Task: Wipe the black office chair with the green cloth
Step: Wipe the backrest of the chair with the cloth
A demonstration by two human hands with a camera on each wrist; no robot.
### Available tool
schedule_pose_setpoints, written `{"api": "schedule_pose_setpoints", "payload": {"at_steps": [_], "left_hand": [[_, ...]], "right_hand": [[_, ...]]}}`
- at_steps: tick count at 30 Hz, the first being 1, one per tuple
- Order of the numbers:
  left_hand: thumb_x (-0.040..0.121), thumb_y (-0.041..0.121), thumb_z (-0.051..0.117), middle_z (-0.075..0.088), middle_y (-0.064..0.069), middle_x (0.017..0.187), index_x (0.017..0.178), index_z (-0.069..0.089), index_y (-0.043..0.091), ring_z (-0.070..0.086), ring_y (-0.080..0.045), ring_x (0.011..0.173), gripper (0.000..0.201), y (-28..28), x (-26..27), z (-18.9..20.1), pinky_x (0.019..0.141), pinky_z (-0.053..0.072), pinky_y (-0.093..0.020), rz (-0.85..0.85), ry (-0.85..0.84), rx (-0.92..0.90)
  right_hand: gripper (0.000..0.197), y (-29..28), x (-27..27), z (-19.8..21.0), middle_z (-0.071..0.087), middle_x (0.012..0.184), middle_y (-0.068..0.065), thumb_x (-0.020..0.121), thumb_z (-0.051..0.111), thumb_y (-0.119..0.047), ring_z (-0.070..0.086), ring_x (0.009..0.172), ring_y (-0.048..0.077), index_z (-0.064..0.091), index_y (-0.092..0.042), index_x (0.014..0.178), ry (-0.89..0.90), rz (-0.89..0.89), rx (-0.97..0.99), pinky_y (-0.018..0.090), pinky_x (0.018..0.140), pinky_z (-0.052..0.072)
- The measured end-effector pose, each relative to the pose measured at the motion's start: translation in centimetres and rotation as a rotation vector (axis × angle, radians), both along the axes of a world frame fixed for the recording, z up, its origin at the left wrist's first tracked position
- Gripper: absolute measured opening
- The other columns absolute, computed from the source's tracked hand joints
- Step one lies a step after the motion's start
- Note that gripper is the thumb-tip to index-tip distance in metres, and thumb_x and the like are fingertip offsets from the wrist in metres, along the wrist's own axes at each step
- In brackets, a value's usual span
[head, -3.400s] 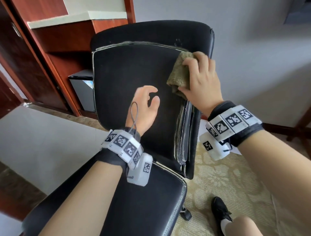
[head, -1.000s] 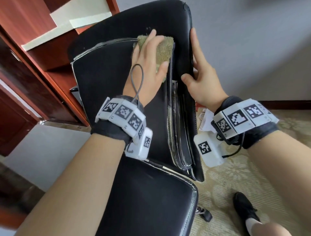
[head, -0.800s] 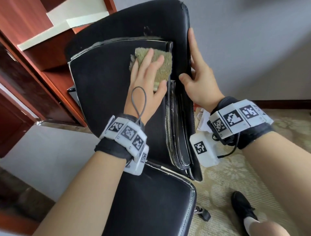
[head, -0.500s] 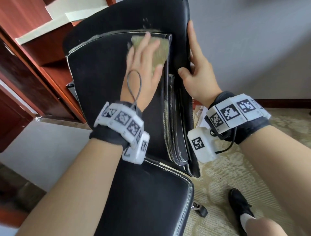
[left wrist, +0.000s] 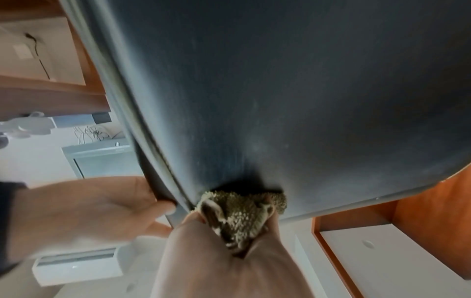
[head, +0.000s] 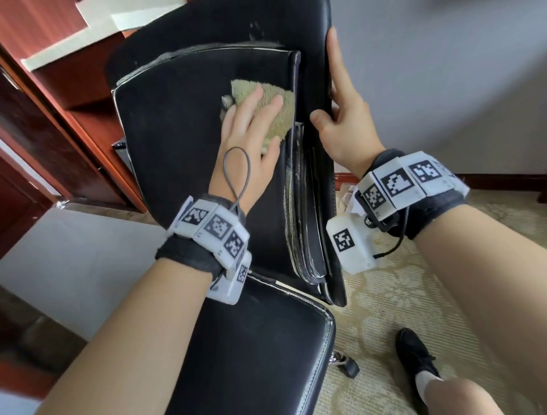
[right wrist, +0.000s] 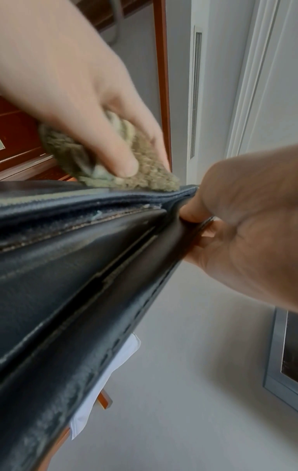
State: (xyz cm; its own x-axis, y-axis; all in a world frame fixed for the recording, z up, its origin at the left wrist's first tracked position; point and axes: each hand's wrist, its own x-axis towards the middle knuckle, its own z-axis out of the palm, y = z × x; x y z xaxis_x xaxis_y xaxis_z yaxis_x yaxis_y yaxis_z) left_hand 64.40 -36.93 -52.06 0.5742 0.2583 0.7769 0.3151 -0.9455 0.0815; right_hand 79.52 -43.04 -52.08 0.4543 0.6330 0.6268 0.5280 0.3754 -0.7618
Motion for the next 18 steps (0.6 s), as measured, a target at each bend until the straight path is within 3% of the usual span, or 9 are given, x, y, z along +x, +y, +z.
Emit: {"api": "schedule_pose_setpoints", "payload": {"at_steps": [3, 7, 10, 12, 16, 18], "left_hand": [[0.087, 0.001, 0.055, 0.041, -0.020, 0.142, 0.133, 0.051, 0.005, 0.038, -0.045, 0.128, 0.046, -0.2, -1.0, -2.6, 0.110, 0.007, -0.012, 0.037, 0.029, -0.006], [0.088, 0.006, 0.052, 0.042, -0.018, 0.142, 0.133, 0.051, 0.006, 0.038, -0.041, 0.129, 0.045, -0.6, -1.4, -3.5, 0.112, 0.011, -0.020, 0.071, 0.035, -0.058], [0.090, 0.015, 0.042, 0.045, -0.016, 0.140, 0.132, 0.051, 0.005, 0.040, -0.033, 0.130, 0.044, -0.9, -0.9, -2.0, 0.112, 0.020, -0.031, 0.061, -0.016, -0.102], [0.092, 0.020, 0.038, 0.045, -0.014, 0.141, 0.134, 0.049, 0.006, 0.037, -0.021, 0.131, 0.045, -0.8, -0.2, -0.1, 0.111, 0.022, -0.026, 0.038, -0.075, -0.140], [0.094, 0.015, 0.041, 0.043, -0.008, 0.142, 0.139, 0.042, 0.007, 0.035, -0.012, 0.133, 0.046, -0.1, 1.4, 3.1, 0.112, 0.026, -0.025, -0.035, -0.181, -0.163], [0.091, 0.023, 0.045, 0.042, -0.008, 0.144, 0.138, 0.044, 0.012, 0.038, -0.019, 0.134, 0.048, -0.2, 1.5, 2.4, 0.111, 0.032, -0.038, -0.044, -0.148, -0.196]], "right_hand": [[0.087, 0.6, 0.0, 0.0, 0.037, 0.136, 0.026, 0.073, 0.039, -0.004, 0.037, 0.125, 0.037, 0.006, -0.023, 0.150, -0.022, -0.043, -0.002, 0.044, 0.106, 0.038], [0.085, 0.3, -0.2, -0.1, 0.035, 0.139, 0.027, 0.074, 0.039, -0.003, 0.036, 0.127, 0.041, 0.006, -0.021, 0.151, -0.014, -0.051, -0.010, 0.041, 0.109, 0.036], [0.083, -0.7, -0.7, 0.2, 0.043, 0.139, 0.021, 0.081, 0.039, 0.005, 0.042, 0.117, 0.047, 0.006, -0.026, 0.150, 0.009, 0.007, -0.017, 0.033, 0.090, 0.048], [0.083, -1.1, -0.9, 0.3, 0.050, 0.135, 0.015, 0.083, 0.040, 0.007, 0.044, 0.111, 0.049, 0.005, -0.025, 0.150, 0.008, 0.008, -0.006, 0.033, 0.087, 0.050], [0.083, -1.2, -1.0, 0.4, 0.047, 0.130, 0.030, 0.082, 0.040, 0.006, 0.050, 0.104, 0.049, 0.003, -0.024, 0.150, -0.046, -0.010, -0.036, 0.034, 0.086, 0.050], [0.084, -1.0, -1.0, 0.5, 0.046, 0.131, 0.032, 0.080, 0.039, 0.002, 0.054, 0.097, 0.045, 0.003, -0.024, 0.150, -0.049, -0.024, -0.046, 0.040, 0.088, 0.049]]}}
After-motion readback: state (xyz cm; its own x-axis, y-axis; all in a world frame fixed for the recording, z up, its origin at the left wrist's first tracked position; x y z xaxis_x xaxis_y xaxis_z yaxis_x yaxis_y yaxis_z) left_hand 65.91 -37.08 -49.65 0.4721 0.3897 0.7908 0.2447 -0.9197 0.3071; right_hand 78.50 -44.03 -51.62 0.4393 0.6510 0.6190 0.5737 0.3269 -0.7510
